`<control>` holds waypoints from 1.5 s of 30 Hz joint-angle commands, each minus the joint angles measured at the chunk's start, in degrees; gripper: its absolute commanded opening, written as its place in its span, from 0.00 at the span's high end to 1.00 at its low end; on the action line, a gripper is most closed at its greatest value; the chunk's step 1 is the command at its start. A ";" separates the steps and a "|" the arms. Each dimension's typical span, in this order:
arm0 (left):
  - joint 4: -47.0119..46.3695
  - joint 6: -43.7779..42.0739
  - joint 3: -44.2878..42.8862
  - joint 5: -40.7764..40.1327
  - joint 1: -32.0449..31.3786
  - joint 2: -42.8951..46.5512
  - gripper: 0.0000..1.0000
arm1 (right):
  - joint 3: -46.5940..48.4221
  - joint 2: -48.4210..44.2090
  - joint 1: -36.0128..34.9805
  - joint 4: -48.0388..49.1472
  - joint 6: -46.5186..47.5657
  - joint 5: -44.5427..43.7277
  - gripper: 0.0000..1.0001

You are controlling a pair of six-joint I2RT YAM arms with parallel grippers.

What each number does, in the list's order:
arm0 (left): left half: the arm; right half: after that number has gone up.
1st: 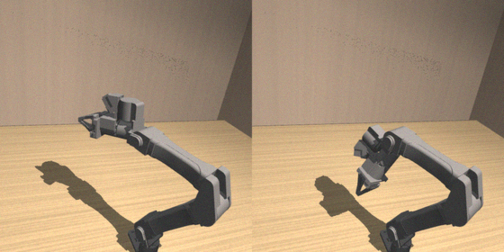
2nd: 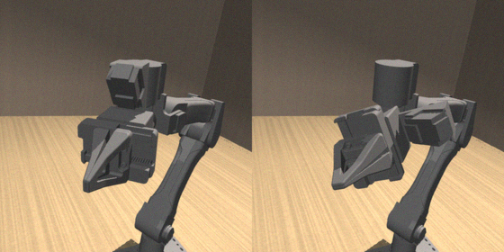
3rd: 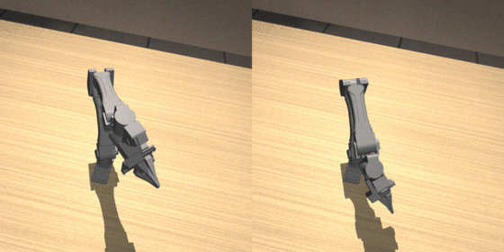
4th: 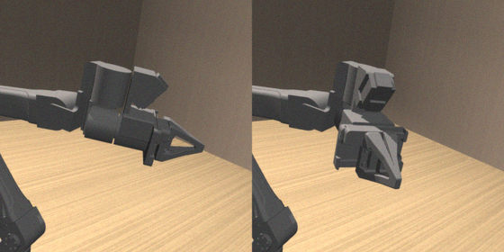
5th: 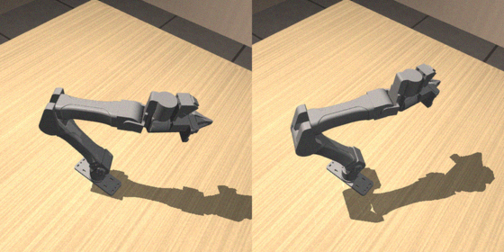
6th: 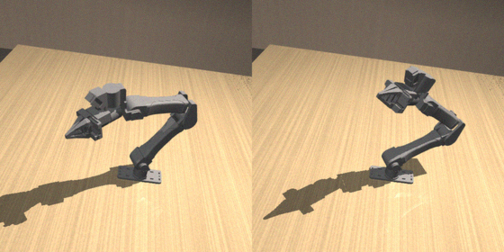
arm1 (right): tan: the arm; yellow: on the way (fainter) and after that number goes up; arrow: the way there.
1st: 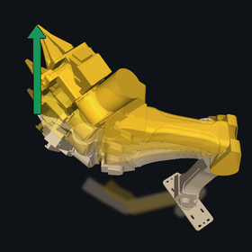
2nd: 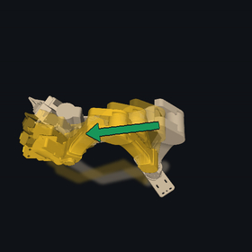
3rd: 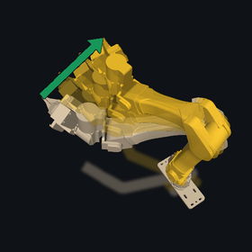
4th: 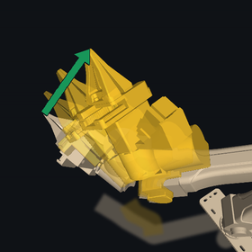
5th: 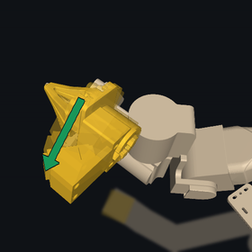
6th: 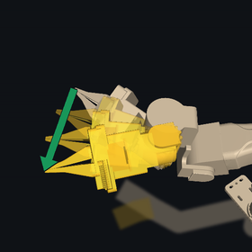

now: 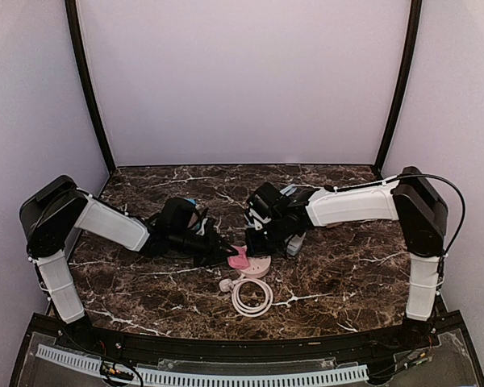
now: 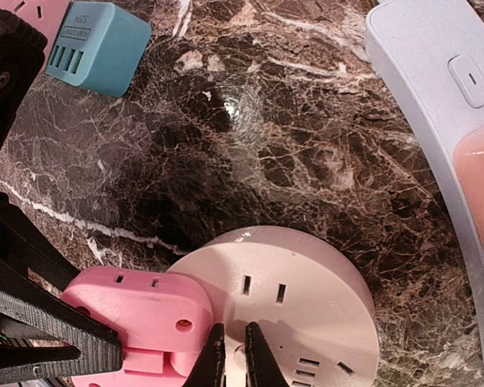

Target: Pull the plug off the socket

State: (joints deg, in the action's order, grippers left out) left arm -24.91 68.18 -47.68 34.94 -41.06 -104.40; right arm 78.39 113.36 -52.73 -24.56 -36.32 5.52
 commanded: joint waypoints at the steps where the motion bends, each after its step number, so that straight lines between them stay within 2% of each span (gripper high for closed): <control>1: -9.12 2.19 1.27 1.69 -0.47 3.78 1.00 | -1.70 4.29 -0.40 -4.51 -0.03 -2.97 0.91; 10: -16.68 1.70 3.54 1.93 -0.51 5.87 1.00 | -2.19 4.92 -0.44 -3.77 -0.01 -2.49 0.91; 26: -17.50 -0.32 2.90 2.65 -0.32 7.73 1.00 | -1.81 5.18 -0.42 -3.93 0.28 -2.23 0.91; 35: 3.26 -8.89 0.29 -2.61 2.78 15.20 1.00 | 3.62 0.57 -0.19 -4.93 2.19 -1.33 0.90; 42: 28.92 -21.10 -10.02 -10.59 6.71 21.59 1.00 | 10.40 -3.66 0.60 -6.25 4.61 -1.00 0.85; 45: 38.65 -26.31 -15.64 -17.14 8.44 22.24 1.00 | 12.00 -5.66 0.70 -6.50 5.62 -2.42 0.84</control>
State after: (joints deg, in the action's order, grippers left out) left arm -4.62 51.51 -57.01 26.59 -34.46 -84.23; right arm 87.39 112.25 -52.42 -30.35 -32.91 4.89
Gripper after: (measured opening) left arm 0.153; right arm 0.156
